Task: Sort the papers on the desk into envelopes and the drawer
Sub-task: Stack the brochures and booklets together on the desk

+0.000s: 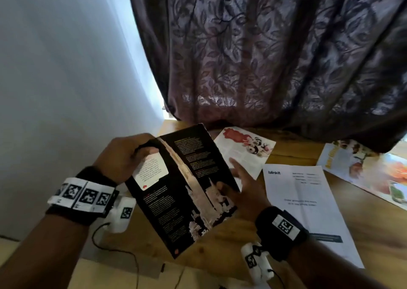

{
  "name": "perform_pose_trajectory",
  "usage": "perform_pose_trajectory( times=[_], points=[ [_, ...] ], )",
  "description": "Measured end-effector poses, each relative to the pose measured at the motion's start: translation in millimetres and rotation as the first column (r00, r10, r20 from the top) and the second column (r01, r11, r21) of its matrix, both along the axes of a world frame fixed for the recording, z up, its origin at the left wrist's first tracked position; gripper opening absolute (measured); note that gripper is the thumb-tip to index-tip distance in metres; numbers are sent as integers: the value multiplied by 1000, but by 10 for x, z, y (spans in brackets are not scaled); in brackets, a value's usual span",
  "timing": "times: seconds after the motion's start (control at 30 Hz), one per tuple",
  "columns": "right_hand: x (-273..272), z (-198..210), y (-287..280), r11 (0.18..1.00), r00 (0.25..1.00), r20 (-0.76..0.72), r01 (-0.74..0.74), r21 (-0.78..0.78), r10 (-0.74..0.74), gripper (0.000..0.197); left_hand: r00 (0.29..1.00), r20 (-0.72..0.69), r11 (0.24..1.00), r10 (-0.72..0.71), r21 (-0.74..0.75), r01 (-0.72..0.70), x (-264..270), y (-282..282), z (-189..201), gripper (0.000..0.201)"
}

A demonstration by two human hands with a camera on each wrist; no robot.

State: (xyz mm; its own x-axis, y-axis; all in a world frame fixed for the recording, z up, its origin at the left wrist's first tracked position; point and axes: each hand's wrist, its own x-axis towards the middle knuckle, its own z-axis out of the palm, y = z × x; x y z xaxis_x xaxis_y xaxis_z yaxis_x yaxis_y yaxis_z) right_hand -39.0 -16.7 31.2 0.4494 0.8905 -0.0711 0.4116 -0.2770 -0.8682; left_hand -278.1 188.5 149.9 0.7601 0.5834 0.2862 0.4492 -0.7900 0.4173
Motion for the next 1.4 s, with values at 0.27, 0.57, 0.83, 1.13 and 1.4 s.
perform_pose_trajectory(
  times=[0.27,0.57,0.83,1.13,1.4],
  points=[
    [812,133,-752,959,963,-34,268,90,-266,30,941,320,971,112,164,-172,880,-237,-159,58],
    [1771,-446,-1952,811,810,-37,582,-67,-585,23,986,4,894,-168,-422,154,1945,-1654,-1929,43],
    [1891,-964,-2055,805,816,-62,551,-219,-575,28,955,-169,861,-246,-491,135,2164,-1848,-2449,93],
    [1996,-929,-2035,831,894,125,446,-332,-430,32,925,-316,902,-213,-427,62,2191,-1926,-2332,107],
    [1973,-873,-2062,826,916,198,401,-396,-350,38,903,-312,903,-295,-399,157,2145,-1871,-2540,106]
  ],
)
